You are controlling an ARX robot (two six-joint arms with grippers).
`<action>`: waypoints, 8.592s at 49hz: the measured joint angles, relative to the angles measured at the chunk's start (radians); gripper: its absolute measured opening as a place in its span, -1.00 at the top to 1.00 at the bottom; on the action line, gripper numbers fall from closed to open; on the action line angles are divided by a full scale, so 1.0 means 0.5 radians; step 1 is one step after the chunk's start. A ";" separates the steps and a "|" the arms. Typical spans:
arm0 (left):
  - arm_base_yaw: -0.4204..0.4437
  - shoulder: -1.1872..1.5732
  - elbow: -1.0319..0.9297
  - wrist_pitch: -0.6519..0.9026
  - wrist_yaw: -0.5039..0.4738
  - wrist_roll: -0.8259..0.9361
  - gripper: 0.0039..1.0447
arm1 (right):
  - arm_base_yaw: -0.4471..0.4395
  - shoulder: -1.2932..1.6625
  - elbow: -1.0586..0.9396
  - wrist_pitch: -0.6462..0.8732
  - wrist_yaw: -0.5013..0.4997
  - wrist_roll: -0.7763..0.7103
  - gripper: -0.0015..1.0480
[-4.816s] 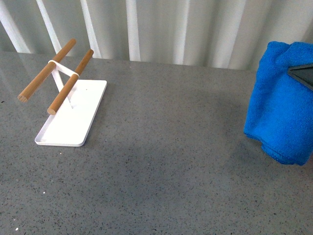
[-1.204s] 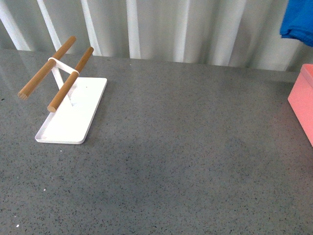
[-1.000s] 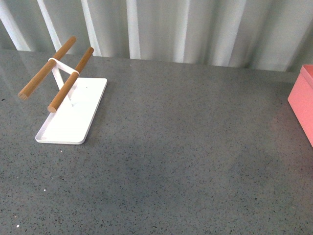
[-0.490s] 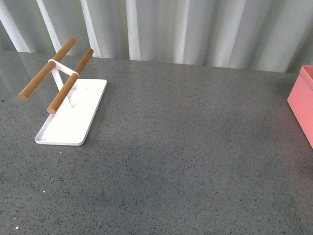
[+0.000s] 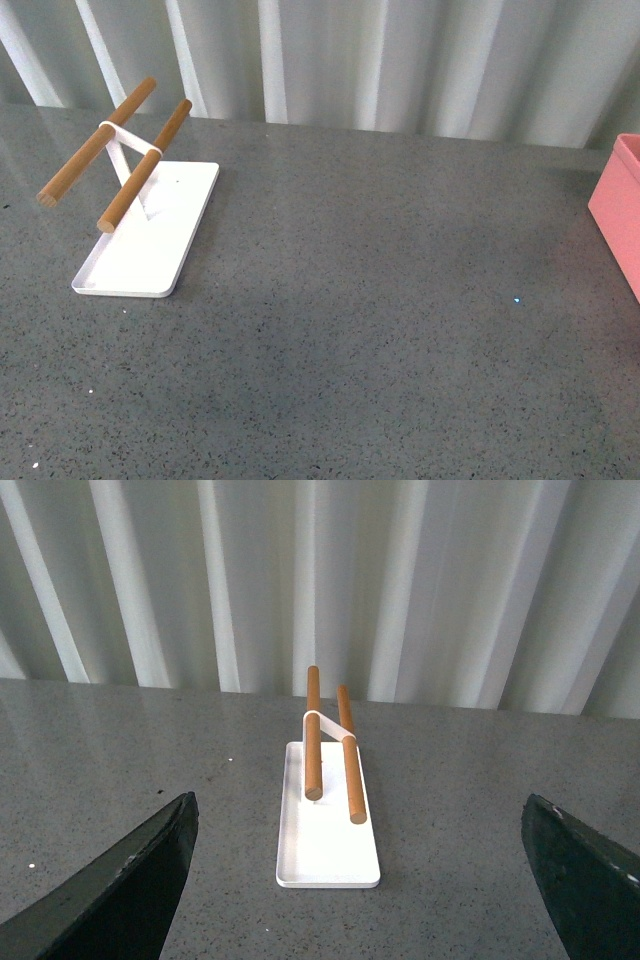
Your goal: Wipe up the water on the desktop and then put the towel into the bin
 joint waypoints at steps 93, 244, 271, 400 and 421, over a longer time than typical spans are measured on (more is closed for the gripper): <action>0.000 -0.001 0.000 0.000 0.000 0.000 -0.88 | 0.050 0.253 0.400 -1.137 -0.064 0.346 -0.86; 0.000 -0.001 0.000 -0.003 0.000 0.000 -0.88 | 0.203 -0.204 0.422 -0.980 0.140 -0.130 -0.86; 0.000 -0.001 0.000 -0.003 0.000 0.000 -0.88 | 0.312 -0.208 1.357 -1.421 -0.229 0.028 -0.86; 0.000 -0.002 0.000 -0.003 -0.001 0.000 -0.88 | 0.680 -1.757 -0.749 0.368 -0.247 -0.033 0.27; 0.000 -0.002 0.000 -0.003 0.000 0.000 -0.88 | 0.822 -2.251 -1.569 0.625 -0.114 -0.024 0.93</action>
